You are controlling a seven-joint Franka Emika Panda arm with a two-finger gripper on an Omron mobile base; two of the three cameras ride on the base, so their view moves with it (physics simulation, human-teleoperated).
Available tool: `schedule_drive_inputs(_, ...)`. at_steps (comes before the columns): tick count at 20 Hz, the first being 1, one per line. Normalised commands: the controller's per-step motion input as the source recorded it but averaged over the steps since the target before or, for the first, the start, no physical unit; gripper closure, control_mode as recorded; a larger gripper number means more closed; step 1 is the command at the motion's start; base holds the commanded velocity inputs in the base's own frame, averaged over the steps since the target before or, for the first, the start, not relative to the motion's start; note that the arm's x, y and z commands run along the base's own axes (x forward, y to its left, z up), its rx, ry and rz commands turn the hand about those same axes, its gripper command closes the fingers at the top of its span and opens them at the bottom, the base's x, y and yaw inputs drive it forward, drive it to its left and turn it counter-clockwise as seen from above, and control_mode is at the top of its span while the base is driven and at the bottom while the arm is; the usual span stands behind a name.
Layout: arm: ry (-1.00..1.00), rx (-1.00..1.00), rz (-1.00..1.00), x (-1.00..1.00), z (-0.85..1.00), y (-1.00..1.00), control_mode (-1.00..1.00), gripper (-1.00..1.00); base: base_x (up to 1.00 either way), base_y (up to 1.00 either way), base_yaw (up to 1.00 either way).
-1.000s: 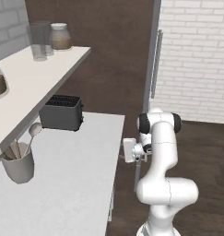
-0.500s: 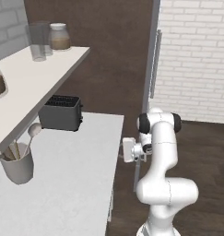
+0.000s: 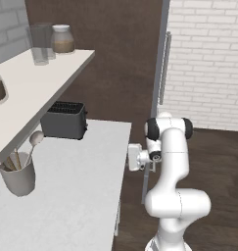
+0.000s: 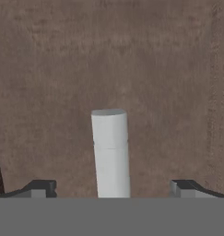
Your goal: Take a straw from the drawer in front and place it inside the glass cup on the dining counter.
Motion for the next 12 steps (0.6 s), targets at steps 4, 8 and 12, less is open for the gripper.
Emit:
schedule_drive_inputs(4, 0.07, 0.0, 0.0, 0.0, -0.14, 0.36, -1.0, -1.0, 0.0, 0.0, 0.0)
schedule_drive_inputs(8, 0.05, 0.0, 0.0, 0.0, -0.26, 0.35, -1.0, 1.0, 0.0, 0.0, 0.0)
schedule_drive_inputs(12, 0.09, 0.0, 0.0, 0.0, -0.2, 0.44, -1.0, 1.0, 0.0, 0.0, 0.0)
